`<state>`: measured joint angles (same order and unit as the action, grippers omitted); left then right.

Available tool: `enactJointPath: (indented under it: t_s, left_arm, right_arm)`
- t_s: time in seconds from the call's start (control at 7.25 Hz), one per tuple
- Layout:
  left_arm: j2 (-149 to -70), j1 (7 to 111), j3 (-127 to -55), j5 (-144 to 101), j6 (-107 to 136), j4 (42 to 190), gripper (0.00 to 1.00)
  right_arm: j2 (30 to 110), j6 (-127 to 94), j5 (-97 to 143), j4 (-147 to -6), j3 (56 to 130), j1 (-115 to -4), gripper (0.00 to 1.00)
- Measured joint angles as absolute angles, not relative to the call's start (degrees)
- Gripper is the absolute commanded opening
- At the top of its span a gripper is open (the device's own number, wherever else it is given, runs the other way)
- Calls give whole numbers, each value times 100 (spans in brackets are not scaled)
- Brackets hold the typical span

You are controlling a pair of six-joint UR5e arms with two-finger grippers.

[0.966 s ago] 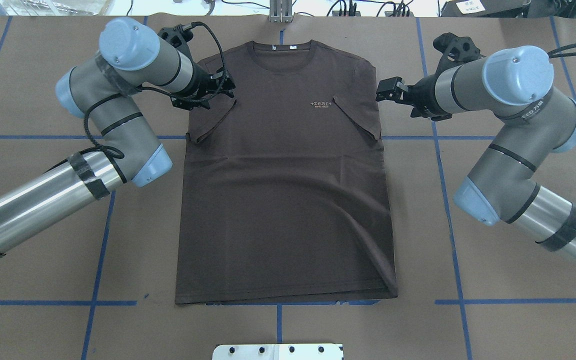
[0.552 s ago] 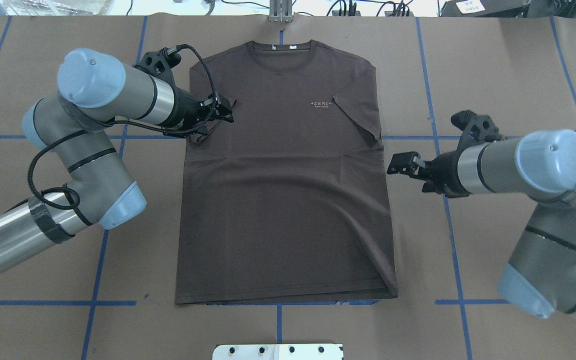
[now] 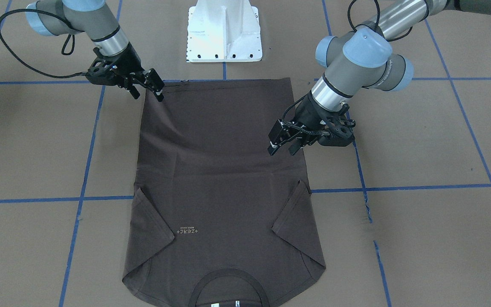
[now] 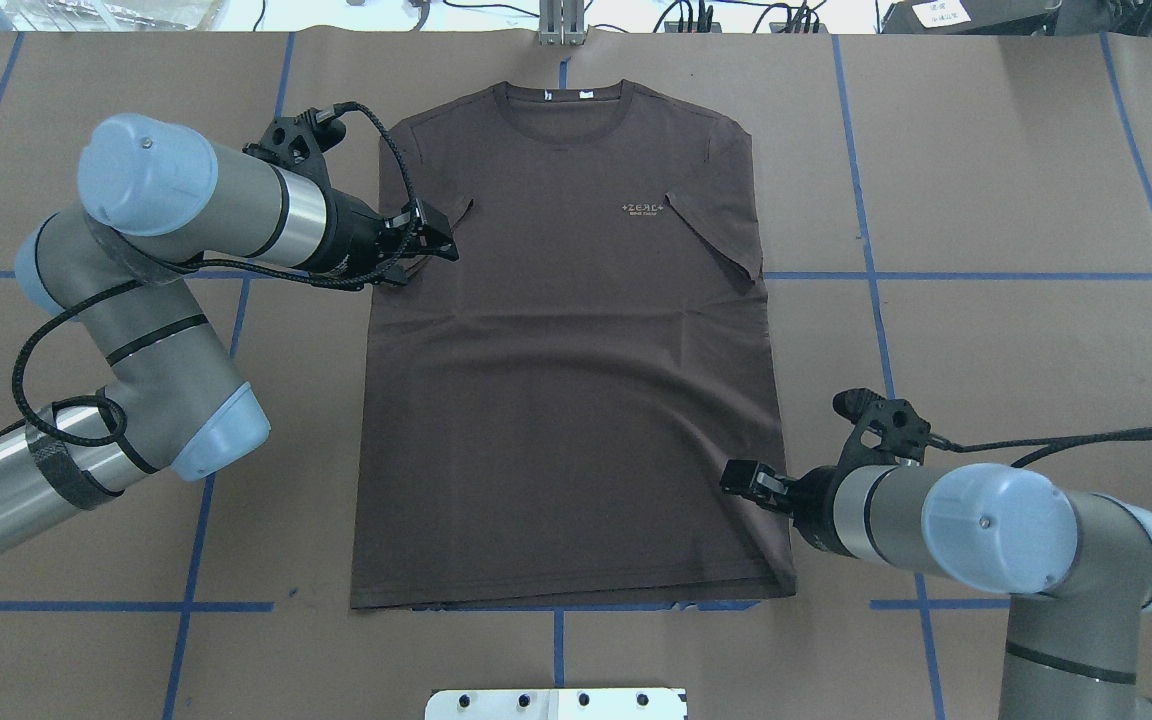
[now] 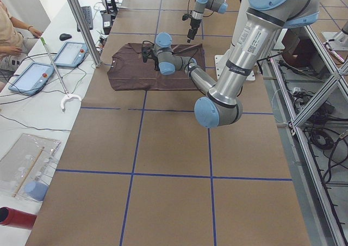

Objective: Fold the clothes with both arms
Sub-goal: 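Move the right gripper to the shirt hem corner nearest the robot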

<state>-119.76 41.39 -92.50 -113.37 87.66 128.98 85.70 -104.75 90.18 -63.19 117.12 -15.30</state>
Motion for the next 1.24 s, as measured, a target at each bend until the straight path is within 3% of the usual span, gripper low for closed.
enactJointPath:
  t_s: [1.24]
  left_arm:
    - [-11978, 4122, -9221, -11329, 8736, 12920, 73]
  right_arm:
    - [8715, -10859, 8624, -6905, 11848, -858, 67]
